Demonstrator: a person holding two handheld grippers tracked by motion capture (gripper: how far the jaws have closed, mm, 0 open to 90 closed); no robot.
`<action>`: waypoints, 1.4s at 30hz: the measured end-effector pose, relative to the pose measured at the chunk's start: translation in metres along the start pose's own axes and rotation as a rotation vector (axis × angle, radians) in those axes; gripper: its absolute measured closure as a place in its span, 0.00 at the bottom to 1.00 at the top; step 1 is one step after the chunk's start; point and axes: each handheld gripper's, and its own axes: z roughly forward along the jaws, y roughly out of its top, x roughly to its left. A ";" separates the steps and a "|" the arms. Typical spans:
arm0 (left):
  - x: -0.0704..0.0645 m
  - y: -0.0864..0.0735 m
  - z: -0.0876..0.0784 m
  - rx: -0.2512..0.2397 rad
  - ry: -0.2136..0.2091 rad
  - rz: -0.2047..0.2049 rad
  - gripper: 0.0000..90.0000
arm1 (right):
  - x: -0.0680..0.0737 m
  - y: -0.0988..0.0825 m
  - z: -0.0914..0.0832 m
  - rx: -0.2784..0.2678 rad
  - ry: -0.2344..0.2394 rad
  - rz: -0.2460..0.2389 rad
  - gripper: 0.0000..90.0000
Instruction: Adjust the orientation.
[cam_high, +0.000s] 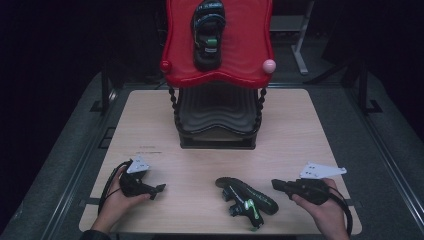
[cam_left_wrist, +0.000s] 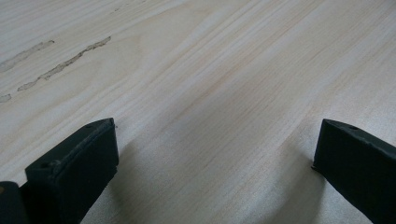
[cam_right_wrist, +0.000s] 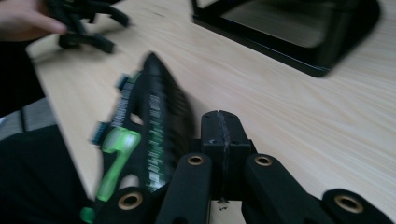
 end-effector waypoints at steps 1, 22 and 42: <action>0.000 0.000 0.000 0.000 0.000 0.000 0.00 | 0.004 0.001 0.001 -0.001 0.016 -0.005 1.00; 0.000 0.000 0.000 -0.001 0.000 0.000 0.00 | 0.041 0.000 0.036 0.086 0.107 -0.102 1.00; 0.000 0.000 0.000 0.000 0.000 0.000 0.00 | 0.006 0.010 0.032 0.042 0.037 -0.041 1.00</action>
